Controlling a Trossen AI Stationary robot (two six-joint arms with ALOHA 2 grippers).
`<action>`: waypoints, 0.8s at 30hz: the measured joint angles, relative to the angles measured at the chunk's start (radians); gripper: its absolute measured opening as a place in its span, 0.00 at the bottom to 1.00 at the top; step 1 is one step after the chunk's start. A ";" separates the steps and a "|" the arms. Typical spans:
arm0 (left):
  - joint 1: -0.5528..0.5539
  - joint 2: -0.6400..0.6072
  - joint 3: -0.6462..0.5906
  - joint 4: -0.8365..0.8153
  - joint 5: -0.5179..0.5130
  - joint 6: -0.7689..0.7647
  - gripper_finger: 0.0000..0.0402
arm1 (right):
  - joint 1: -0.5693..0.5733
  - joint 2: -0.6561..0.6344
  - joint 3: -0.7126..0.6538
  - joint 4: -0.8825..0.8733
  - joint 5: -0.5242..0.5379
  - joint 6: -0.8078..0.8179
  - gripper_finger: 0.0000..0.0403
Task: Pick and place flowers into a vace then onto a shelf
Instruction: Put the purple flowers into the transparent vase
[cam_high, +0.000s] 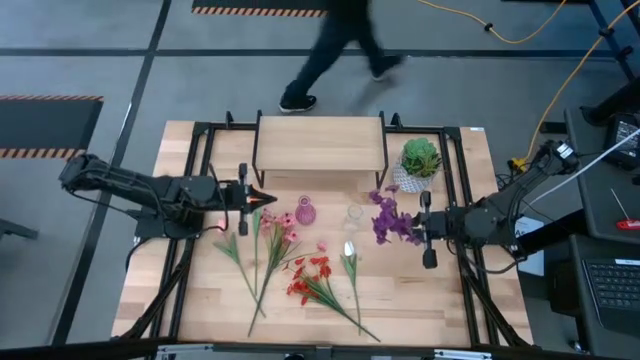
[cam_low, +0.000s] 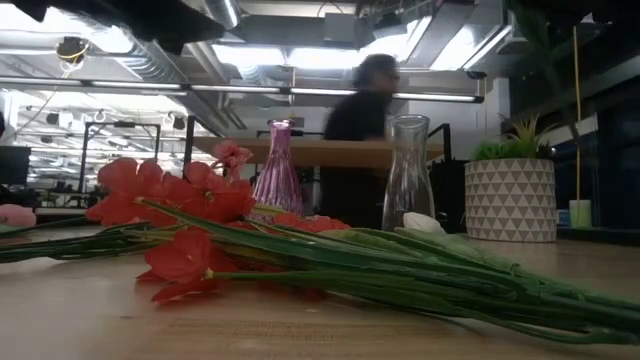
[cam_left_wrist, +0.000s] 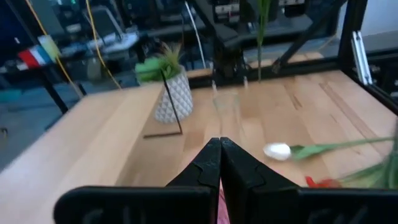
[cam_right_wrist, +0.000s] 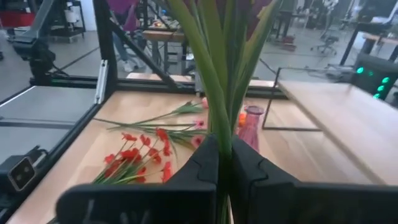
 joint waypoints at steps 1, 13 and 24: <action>0.010 -0.003 -0.021 0.031 0.008 0.011 0.01 | -0.004 -0.009 0.000 0.003 -0.004 -0.013 0.02; 0.086 -0.018 -0.115 0.186 0.135 -0.019 0.01 | -0.119 -0.025 0.000 0.125 -0.056 -0.097 0.02; 0.086 -0.018 -0.115 0.184 0.136 -0.015 0.01 | -0.275 0.060 -0.022 0.372 -0.213 -0.146 0.02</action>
